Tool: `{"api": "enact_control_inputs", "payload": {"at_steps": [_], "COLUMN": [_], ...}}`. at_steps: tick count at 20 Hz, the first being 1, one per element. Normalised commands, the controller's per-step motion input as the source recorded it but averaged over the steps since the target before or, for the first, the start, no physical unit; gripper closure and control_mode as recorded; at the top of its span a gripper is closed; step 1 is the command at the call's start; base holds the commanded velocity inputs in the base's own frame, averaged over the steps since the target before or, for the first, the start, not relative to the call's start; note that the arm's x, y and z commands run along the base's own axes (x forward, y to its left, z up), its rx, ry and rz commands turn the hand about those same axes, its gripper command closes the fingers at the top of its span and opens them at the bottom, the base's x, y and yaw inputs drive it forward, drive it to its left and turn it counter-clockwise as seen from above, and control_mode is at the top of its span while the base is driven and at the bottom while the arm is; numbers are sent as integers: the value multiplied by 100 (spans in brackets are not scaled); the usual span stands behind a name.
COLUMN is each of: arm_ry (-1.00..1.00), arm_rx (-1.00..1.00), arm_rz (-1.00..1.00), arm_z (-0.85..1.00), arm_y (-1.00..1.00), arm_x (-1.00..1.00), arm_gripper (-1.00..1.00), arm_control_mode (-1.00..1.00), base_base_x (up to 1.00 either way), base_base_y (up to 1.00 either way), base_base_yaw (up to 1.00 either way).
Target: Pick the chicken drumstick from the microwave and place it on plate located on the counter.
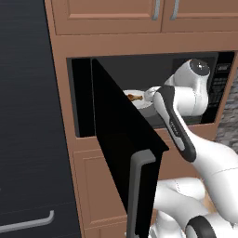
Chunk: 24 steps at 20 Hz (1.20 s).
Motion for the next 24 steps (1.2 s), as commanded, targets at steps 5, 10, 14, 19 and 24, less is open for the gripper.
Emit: {"api": "enact_control_inputs", "payload": {"at_steps": [5,10,14,19,24], "arm_ry": [-20,0,0,0,1], "arm_rx": [0,0,0,0,0], "arm_rz": [-7,-1,0,-3,-13], "arm_z": [11,0,0,-1,-8], "arm_y": [15,0,0,6,25], "arm_x": [34,38,21,19,36], "arm_gripper": [-100,-100,-100,-100,-100], "arm_control_mode": [-100,-100,-100,-100,-100], "base_base_x": [0,0,0,0,0], "base_base_y": [0,0,0,0,0], "base_base_yaw": [0,0,0,0,0]}}
